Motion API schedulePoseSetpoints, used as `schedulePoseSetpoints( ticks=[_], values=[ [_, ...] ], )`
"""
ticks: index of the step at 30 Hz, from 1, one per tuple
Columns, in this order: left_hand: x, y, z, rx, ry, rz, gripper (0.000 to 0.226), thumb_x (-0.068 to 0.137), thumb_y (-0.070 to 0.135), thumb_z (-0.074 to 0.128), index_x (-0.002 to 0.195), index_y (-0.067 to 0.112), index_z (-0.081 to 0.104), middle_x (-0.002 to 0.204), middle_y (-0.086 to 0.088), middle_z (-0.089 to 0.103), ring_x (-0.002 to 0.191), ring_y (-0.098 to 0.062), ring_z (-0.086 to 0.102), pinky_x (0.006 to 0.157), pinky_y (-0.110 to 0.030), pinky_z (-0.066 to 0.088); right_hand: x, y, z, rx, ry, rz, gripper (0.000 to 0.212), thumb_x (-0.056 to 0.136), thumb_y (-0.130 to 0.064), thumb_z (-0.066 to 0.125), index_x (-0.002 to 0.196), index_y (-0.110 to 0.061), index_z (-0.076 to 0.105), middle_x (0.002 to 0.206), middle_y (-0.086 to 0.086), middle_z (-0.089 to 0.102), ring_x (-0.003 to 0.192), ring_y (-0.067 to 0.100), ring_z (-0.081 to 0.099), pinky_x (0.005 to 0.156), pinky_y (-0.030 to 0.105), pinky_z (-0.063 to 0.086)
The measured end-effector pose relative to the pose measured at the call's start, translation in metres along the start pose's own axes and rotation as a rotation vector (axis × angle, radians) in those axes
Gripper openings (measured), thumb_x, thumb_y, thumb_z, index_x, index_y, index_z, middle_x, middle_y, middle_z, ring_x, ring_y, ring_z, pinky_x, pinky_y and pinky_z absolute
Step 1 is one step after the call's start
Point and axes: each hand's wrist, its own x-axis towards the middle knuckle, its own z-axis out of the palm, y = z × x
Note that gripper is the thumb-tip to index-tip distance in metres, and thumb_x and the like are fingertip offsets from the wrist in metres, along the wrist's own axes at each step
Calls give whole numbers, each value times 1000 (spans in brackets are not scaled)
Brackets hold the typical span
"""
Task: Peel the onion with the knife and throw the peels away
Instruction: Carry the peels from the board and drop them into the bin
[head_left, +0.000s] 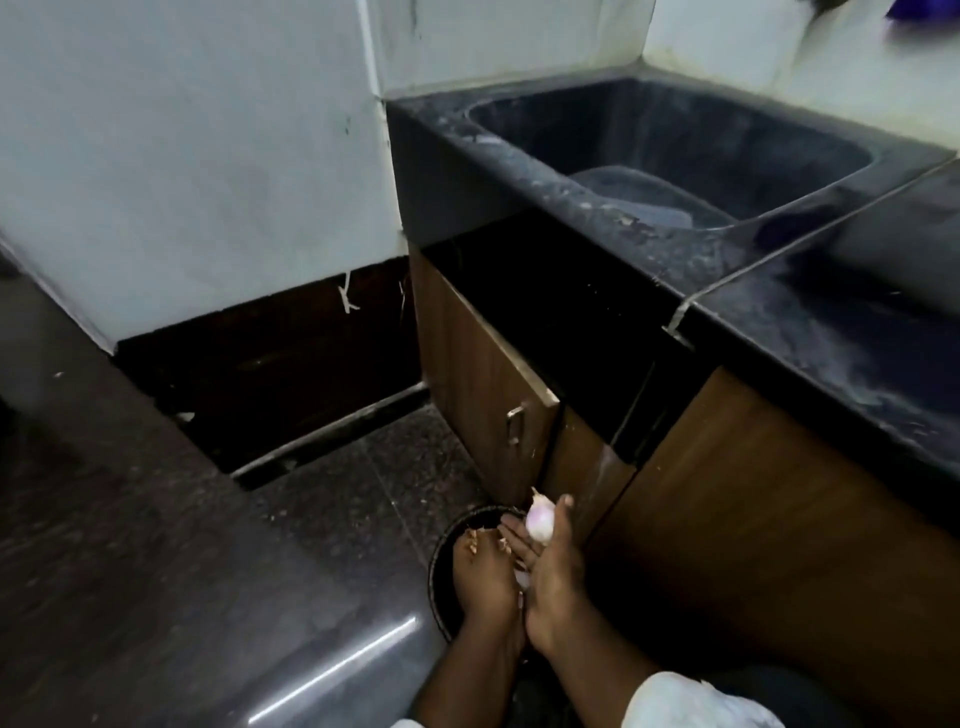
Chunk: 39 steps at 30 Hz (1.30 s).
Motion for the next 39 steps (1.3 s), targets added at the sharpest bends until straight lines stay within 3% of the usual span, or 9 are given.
schedulePoseSetpoints(
  ticks=[3,7,12,17,21,24,28,34,39],
  values=[
    [60,-65,10,32,24,-88,31,85,28,51,85,2,68,92,-27,76,94,-50,73,79,-51,59,30,10,-11,-18,33,42,91,80,-83,44,123,-8,71,121,15,74,115,34,68,110,53,45],
    [70,-67,24,180,108,-49,47,94,48,54,78,8,73,80,-13,80,82,-36,77,86,-56,62,77,31,-25,-35,40,54,118,42,-98,59,122,-13,72,117,18,76,111,37,71,108,54,48],
    [89,-88,20,439,242,-111,76,70,90,44,93,26,78,98,-5,80,97,-33,75,91,-47,58,102,44,-31,-98,77,54,100,59,-94,50,118,-17,74,113,15,78,104,34,75,99,56,55],
    [63,-48,13,540,320,51,25,87,45,74,84,19,73,78,-1,76,87,-28,74,80,-34,51,113,54,-34,-181,99,-101,80,71,-88,53,115,-24,73,117,9,77,103,28,75,95,53,58],
    [50,-33,12,603,302,111,27,94,43,70,84,18,73,74,-3,72,83,-30,72,72,-31,44,87,38,-27,-355,167,-329,69,65,-84,65,96,-23,69,98,11,77,92,32,75,85,54,61],
    [37,-25,15,615,230,169,18,96,36,68,97,19,74,93,-8,79,93,-32,73,79,-34,52,53,11,-23,-370,69,-475,28,78,-30,84,99,-24,66,101,14,74,95,34,73,81,43,62],
    [-7,1,23,431,77,279,11,96,13,66,100,21,72,92,0,75,89,-26,70,78,-34,50,11,-19,-30,-349,-63,-557,41,63,-24,85,100,-35,73,103,14,77,99,36,73,86,53,61],
    [-100,55,41,143,-119,510,15,98,-7,61,95,6,68,81,-7,70,69,-19,63,60,-26,54,-90,-81,-67,-281,-207,-654,50,82,18,65,118,-16,67,101,5,79,90,16,75,78,29,61],
    [-206,87,77,82,-383,742,19,98,-2,62,95,15,69,88,-4,72,74,-3,66,63,-5,51,-195,-138,-117,-259,-42,-990,45,77,0,78,115,-23,70,109,2,78,95,13,73,84,28,58]
  ],
)
